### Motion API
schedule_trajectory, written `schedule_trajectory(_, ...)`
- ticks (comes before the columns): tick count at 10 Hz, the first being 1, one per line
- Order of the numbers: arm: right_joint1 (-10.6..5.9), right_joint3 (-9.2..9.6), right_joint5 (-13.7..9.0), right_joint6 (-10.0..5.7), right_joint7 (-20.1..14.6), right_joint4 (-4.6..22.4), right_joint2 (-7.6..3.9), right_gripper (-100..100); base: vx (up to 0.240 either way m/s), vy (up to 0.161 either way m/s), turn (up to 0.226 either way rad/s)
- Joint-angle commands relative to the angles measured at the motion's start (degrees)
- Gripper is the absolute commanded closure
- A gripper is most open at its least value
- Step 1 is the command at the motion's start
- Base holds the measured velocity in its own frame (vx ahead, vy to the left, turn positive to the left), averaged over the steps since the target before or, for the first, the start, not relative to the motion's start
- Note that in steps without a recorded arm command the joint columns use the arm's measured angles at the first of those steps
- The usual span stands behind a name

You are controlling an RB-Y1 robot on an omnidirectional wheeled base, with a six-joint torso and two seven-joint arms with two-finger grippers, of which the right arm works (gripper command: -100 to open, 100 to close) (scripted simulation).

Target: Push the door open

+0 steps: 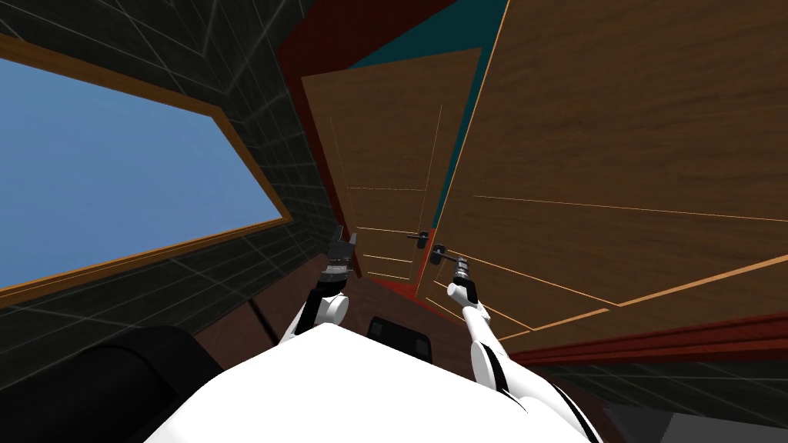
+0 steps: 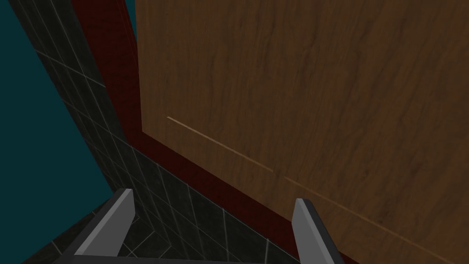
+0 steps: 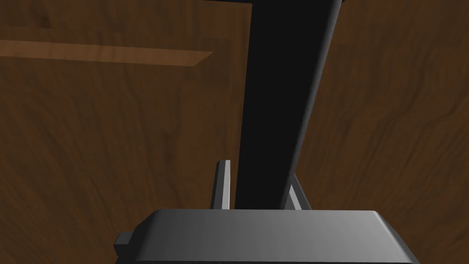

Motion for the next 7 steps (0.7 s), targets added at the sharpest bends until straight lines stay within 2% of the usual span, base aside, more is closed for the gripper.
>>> schedule_trajectory(1, -0.53, -1.91, -0.61, -0.8, 1.09, 0.63, -1.41, 100, 0.013, -0.085, 0.018)
schedule_trajectory(3, -0.71, -3.07, -1.03, -1.37, 1.93, 1.1, -1.82, 100, 0.01, -0.069, 0.039)
schedule_trajectory(5, -0.83, -3.84, -1.32, -1.75, 2.49, 1.4, -2.1, 100, 0.014, -0.072, -0.075)
schedule_trajectory(6, -1.09, -2.84, -0.98, -0.24, 2.52, 0.6, -0.32, -100, -0.126, 0.037, 0.014)
schedule_trajectory(7, -1.21, -2.65, -0.92, -0.1, 2.46, 0.62, -0.1, -100, -0.197, 0.121, 0.059)
